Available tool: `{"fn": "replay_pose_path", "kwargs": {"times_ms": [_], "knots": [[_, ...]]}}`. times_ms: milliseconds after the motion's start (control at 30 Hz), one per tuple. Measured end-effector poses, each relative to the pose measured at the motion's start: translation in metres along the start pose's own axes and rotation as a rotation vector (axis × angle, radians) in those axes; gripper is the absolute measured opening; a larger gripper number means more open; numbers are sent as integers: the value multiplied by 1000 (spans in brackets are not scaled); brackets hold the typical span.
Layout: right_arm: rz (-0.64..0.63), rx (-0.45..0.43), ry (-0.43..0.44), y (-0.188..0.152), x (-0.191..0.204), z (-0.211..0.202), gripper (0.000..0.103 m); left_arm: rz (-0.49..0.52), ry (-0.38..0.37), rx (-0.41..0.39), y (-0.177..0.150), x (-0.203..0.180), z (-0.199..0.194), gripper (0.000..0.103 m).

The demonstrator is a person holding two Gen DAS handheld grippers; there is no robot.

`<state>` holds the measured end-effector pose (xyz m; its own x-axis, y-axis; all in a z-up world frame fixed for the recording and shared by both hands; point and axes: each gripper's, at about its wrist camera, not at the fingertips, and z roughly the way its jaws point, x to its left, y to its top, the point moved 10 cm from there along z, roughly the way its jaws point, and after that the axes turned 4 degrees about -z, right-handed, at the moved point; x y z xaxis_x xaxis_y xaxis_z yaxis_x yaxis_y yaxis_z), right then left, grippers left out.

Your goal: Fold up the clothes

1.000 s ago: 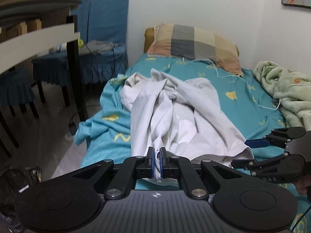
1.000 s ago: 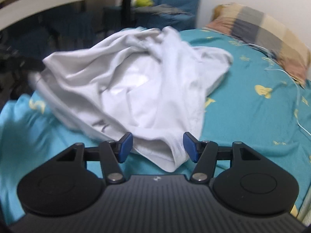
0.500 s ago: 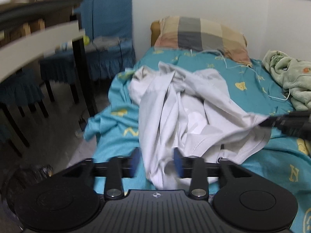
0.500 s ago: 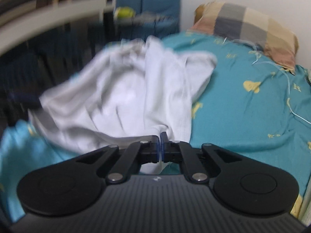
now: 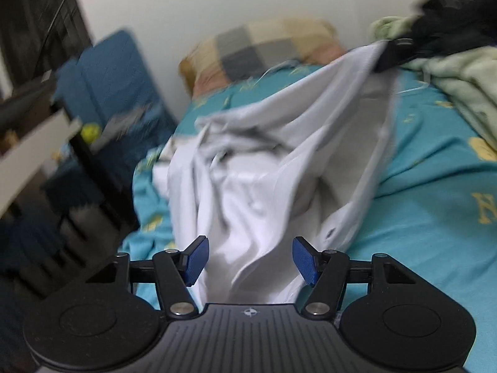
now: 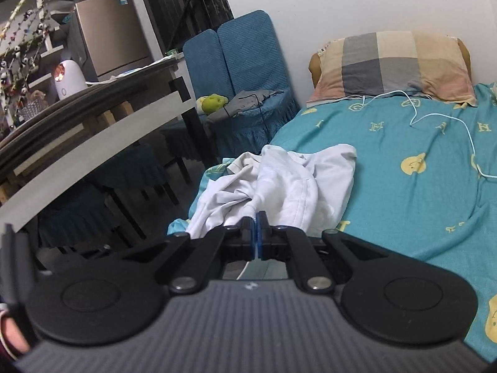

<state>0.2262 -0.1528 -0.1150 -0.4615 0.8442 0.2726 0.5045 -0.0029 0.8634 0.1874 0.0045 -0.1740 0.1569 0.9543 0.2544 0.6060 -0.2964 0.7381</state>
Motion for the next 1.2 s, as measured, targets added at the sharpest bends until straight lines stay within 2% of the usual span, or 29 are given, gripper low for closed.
{"fn": "replay_pose_path", "kwargs": {"times_ms": [167,267,367,467,500,600,667,800,933,967,1000,1200], "knots": [[27,15,-29,-8,-13,3,4,-161,93,106,-13,42,15,58],[30,48,-77,-18,-25,8,4,-188,113,200,-30,54,15,49],[26,121,-115,-36,-38,19,5,-217,114,244,-42,62,8,45],[5,241,-148,-63,-46,32,6,-268,102,236,-42,68,1,27],[1,272,-149,-71,-47,36,6,-283,95,229,-42,69,0,20],[-18,316,-172,-85,-49,44,8,-311,92,191,-37,73,-9,13],[-19,317,-167,-88,-48,46,10,-329,102,150,-30,74,-15,11],[-19,316,-155,-93,-45,51,23,-385,111,83,-18,80,-24,7],[-13,310,-138,-97,-41,56,22,-450,106,38,-9,89,-31,5],[-9,300,-126,-95,-38,56,11,-463,105,23,-7,91,-32,5],[-8,279,-127,-90,-36,55,8,-474,102,4,-4,93,-35,4],[35,88,-148,-32,-19,28,5,-531,59,-215,42,111,-89,3]]}}
